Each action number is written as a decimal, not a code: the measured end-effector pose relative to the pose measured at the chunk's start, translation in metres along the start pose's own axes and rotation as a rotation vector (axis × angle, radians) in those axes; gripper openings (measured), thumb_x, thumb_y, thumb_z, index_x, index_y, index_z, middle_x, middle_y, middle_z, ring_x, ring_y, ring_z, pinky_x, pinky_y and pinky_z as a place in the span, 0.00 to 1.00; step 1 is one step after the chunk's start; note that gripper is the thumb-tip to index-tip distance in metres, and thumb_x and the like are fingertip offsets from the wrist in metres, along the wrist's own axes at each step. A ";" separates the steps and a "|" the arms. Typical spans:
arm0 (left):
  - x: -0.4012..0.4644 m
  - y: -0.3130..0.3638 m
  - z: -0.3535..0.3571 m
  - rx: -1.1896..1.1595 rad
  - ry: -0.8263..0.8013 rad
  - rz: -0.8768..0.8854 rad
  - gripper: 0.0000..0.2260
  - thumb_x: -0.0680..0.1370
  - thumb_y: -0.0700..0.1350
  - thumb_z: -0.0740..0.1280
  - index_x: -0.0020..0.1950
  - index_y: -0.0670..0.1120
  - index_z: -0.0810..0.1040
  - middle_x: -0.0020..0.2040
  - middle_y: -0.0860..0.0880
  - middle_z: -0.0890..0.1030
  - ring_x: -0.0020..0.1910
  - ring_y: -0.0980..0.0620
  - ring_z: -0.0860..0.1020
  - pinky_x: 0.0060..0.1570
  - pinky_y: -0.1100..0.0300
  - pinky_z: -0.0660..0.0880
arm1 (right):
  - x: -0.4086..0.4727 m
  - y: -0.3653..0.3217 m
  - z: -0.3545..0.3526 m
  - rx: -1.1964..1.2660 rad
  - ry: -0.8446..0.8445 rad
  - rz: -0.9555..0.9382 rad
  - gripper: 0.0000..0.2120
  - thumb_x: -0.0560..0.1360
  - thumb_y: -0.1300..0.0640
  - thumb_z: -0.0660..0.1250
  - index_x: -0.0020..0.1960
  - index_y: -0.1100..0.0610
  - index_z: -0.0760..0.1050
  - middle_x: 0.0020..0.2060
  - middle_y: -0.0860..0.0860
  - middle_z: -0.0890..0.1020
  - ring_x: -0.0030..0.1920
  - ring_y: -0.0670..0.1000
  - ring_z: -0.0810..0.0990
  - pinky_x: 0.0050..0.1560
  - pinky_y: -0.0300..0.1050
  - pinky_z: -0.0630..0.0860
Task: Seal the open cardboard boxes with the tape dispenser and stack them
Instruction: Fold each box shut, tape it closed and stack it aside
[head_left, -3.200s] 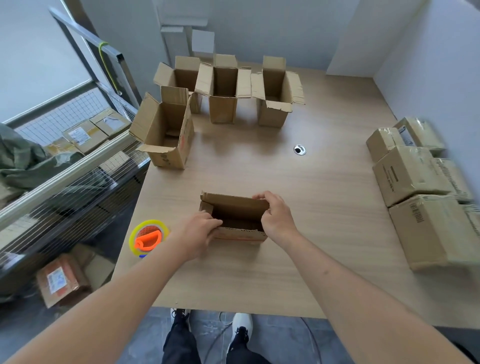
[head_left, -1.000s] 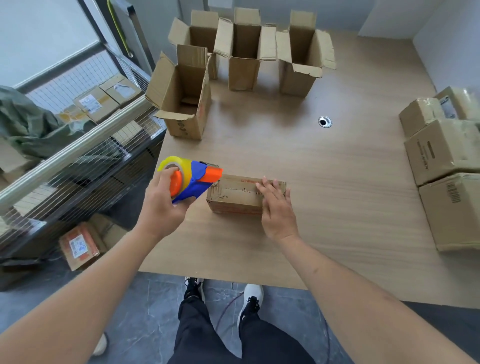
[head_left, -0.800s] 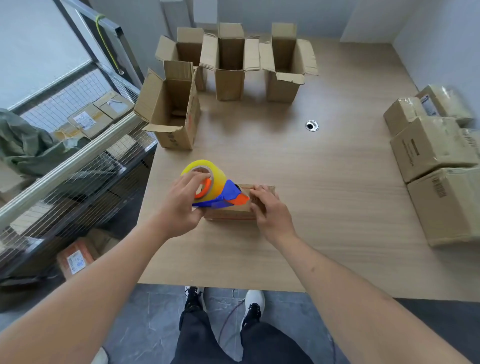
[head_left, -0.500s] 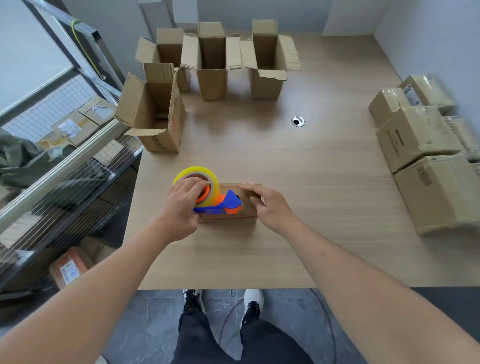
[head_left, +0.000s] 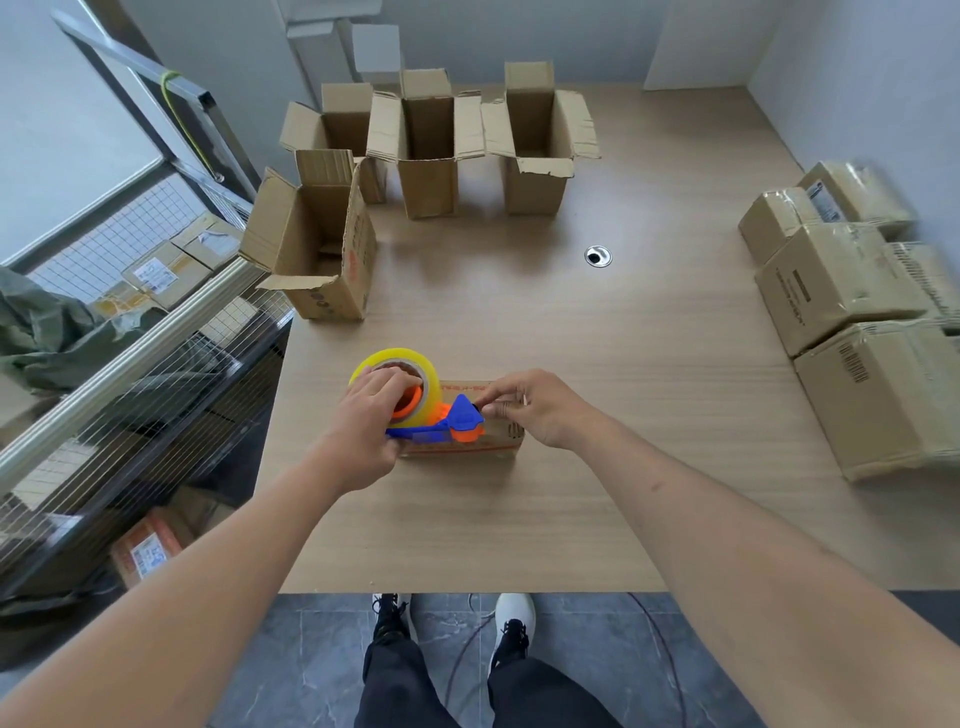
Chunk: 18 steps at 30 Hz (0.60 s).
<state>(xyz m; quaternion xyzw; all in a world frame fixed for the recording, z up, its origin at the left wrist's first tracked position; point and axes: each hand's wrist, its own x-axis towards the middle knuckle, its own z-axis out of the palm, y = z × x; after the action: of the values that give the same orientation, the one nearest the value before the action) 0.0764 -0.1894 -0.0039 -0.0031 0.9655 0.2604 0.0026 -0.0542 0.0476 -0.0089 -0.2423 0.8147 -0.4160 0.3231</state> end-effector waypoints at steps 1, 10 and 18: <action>0.000 0.000 0.000 -0.008 -0.006 -0.004 0.32 0.65 0.35 0.78 0.68 0.43 0.75 0.66 0.46 0.76 0.70 0.41 0.71 0.79 0.44 0.58 | 0.002 0.000 0.000 -0.014 0.005 0.007 0.06 0.77 0.60 0.74 0.53 0.54 0.87 0.49 0.50 0.86 0.52 0.50 0.82 0.57 0.45 0.77; 0.002 0.001 -0.001 -0.045 -0.027 -0.025 0.32 0.65 0.34 0.78 0.68 0.43 0.74 0.67 0.46 0.76 0.70 0.40 0.71 0.78 0.42 0.58 | 0.006 0.001 0.007 -0.131 0.087 -0.096 0.08 0.77 0.67 0.71 0.52 0.58 0.86 0.47 0.51 0.87 0.52 0.51 0.83 0.60 0.54 0.78; -0.002 -0.004 0.006 0.044 0.000 0.035 0.38 0.65 0.38 0.77 0.73 0.46 0.69 0.69 0.47 0.73 0.72 0.42 0.69 0.77 0.44 0.60 | 0.003 -0.002 -0.001 -0.109 0.000 -0.018 0.12 0.80 0.64 0.64 0.54 0.55 0.86 0.49 0.46 0.84 0.55 0.50 0.80 0.62 0.55 0.76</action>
<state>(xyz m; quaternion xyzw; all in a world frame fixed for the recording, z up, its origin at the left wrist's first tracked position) 0.0781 -0.1896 -0.0107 0.0139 0.9708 0.2393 -0.0020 -0.0564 0.0450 -0.0079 -0.2672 0.8339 -0.3738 0.3057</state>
